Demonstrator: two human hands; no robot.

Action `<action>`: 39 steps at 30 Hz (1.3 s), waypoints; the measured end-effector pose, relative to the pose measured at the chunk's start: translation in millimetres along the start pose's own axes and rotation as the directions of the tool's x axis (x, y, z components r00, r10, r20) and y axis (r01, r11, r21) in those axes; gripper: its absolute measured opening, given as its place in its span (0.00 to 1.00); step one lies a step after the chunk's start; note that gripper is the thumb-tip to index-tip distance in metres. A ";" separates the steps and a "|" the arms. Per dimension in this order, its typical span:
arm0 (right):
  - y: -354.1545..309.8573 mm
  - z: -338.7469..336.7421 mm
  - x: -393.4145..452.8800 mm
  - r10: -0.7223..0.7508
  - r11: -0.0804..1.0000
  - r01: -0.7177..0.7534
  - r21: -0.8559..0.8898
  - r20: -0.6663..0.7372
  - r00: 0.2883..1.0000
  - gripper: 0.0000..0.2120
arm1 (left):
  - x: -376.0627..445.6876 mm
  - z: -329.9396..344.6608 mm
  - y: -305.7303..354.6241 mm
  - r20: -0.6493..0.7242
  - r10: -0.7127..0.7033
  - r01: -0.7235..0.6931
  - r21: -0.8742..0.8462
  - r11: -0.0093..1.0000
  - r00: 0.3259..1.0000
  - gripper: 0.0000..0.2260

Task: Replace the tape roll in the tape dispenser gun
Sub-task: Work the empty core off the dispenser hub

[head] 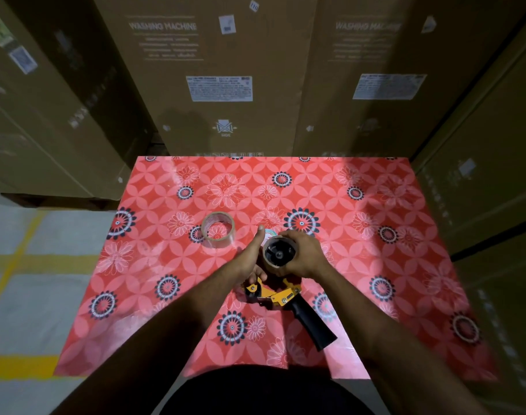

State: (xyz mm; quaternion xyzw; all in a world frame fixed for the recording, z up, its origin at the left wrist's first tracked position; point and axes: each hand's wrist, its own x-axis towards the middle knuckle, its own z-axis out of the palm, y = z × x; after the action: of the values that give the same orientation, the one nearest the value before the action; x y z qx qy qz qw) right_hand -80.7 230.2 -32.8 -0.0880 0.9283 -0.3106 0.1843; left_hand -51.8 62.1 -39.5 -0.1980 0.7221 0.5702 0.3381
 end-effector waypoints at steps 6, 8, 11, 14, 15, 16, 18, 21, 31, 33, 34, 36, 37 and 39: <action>-4.6 -0.8 -1.0 0.116 0.993 -0.116 0.035 0.003 0.993 0.44 | -0.3 2.0 3.1 -0.017 -0.026 0.026 0.009 1.000 1.000 0.53; -2.8 -2.2 0.0 0.105 0.994 -0.106 0.036 0.032 0.994 0.42 | -4.1 3.1 5.5 -0.022 -0.027 0.028 0.014 1.000 0.999 0.42; 0.1 -1.9 0.1 0.060 0.997 -0.063 0.050 0.063 0.996 0.48 | -9.7 4.4 7.8 -0.022 -0.024 0.024 0.001 1.000 0.999 0.34; -3.6 0.0 -4.7 0.015 0.999 -0.017 0.030 0.095 0.995 0.53 | -8.2 4.8 7.3 -0.010 -0.022 0.022 -0.014 1.000 1.000 0.41; -5.7 0.9 -6.7 0.017 1.000 -0.019 0.022 0.104 0.994 0.56 | -10.1 4.6 7.5 -0.010 -0.023 0.023 -0.018 1.000 1.000 0.42; -7.1 2.1 -7.4 0.035 0.999 -0.037 0.012 0.100 0.994 0.59 | -10.1 4.4 7.6 -0.013 -0.028 0.028 -0.016 0.999 1.000 0.42; -3.5 5.2 -5.2 0.046 0.999 -0.046 -0.008 0.058 0.997 0.59 | -12.7 5.7 8.9 -0.015 -0.031 0.031 -0.003 1.000 0.999 0.39; 6.9 6.8 0.3 0.007 1.000 -0.007 -0.022 0.027 1.000 0.52 | -13.6 6.2 9.9 -0.015 -0.040 0.041 0.022 0.999 0.999 0.41; -3.2 0.4 -6.4 0.090 0.996 -0.091 0.017 0.031 0.995 0.51 | -14.3 7.6 12.6 -0.021 -0.024 0.025 0.022 0.999 0.999 0.42; -0.7 1.4 -5.6 0.069 0.998 -0.069 0.010 0.022 0.997 0.49 | -15.4 6.7 12.8 -0.032 -0.033 0.034 0.013 0.999 0.999 0.42; 1.4 1.4 -5.4 0.047 0.999 -0.047 0.010 0.020 0.999 0.49 | -15.6 6.0 12.4 -0.030 -0.044 0.045 0.021 0.999 0.999 0.43; 6.9 2.6 -5.8 0.007 0.999 -0.007 0.040 0.007 1.000 0.48 | -13.8 4.2 9.7 -0.028 -0.070 0.071 0.026 0.997 0.997 0.47; 7.2 2.4 -6.8 -0.009 0.999 0.009 0.052 0.001 1.000 0.47 | -11.6 2.6 7.9 -0.026 -0.071 0.072 0.014 0.997 0.997 0.50; 5.8 2.7 -8.7 -0.025 0.997 0.024 0.072 0.019 1.000 0.47 | -3.2 -1.0 2.6 -0.005 -0.072 0.072 -0.038 0.997 0.997 0.54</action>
State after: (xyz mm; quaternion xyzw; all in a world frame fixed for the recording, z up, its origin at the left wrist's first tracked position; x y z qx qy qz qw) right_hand -72.0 235.8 -35.9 -0.0958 0.9136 -0.3451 0.1927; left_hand -51.6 61.6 -35.3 -0.2323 0.7046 0.5706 0.3522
